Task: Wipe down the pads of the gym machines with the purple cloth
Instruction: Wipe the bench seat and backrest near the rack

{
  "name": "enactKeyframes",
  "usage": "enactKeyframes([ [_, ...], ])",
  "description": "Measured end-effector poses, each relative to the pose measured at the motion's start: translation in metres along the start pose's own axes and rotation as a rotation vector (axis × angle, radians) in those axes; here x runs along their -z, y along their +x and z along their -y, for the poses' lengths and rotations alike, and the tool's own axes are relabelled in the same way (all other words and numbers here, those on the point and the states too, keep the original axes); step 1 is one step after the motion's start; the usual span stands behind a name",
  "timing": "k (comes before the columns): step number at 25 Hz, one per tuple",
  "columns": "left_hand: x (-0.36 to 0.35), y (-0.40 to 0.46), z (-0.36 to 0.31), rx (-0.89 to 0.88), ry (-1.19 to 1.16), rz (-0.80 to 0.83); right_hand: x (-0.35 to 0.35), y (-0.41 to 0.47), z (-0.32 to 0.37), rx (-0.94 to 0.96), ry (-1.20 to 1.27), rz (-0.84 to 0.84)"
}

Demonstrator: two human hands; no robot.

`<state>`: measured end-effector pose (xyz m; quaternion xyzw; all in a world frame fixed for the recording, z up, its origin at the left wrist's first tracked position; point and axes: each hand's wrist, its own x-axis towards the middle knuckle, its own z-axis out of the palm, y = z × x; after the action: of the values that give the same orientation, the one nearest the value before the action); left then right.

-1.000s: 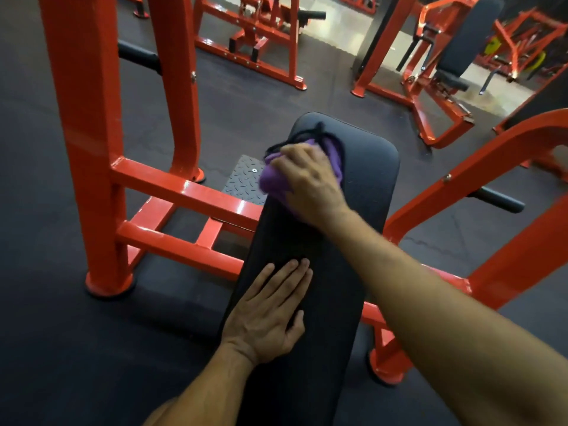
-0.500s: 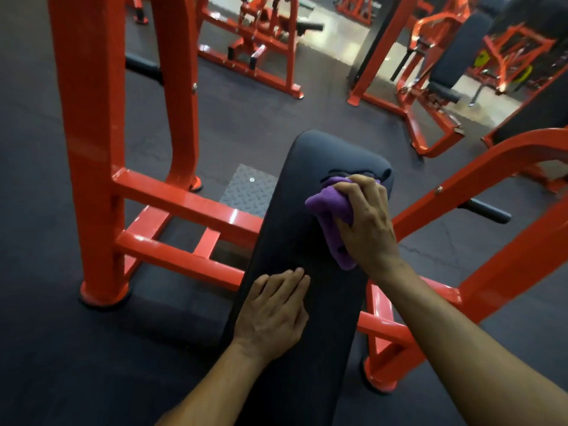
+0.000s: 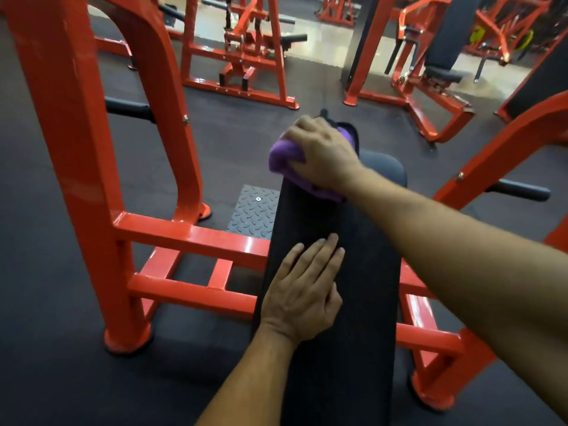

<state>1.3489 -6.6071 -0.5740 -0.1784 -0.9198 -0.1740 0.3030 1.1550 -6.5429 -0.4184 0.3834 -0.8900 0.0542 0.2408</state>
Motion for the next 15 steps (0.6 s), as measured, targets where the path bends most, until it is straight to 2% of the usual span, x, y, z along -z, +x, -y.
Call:
enactKeyframes([
  [2, 0.001, -0.003, -0.004, -0.007, -0.008, 0.034, 0.006, -0.021, -0.034, -0.269, 0.014, -0.008],
  [4, 0.001, -0.006, -0.001, -0.015, -0.018, 0.03, 0.016, -0.073, -0.05, -0.389, 0.018, -0.105],
  [6, -0.001, -0.003, 0.003, -0.014, -0.012, 0.012, 0.022, -0.117, -0.04, -0.377, 0.057, -0.237],
  [8, -0.004, -0.002, 0.003, -0.009, -0.007, -0.013, 0.008, -0.127, -0.011, -0.313, 0.095, -0.285],
  [11, -0.006, -0.006, 0.002, -0.025, -0.036, -0.023, -0.011, -0.086, 0.025, -0.11, 0.105, -0.187],
  [13, -0.005, -0.006, 0.003, -0.031, -0.041, -0.011, -0.011, -0.054, 0.017, 0.003, 0.041, -0.092],
  [15, -0.005, -0.003, 0.001, -0.042, -0.046, -0.009, -0.001, -0.033, -0.017, -0.095, 0.055, -0.087],
])
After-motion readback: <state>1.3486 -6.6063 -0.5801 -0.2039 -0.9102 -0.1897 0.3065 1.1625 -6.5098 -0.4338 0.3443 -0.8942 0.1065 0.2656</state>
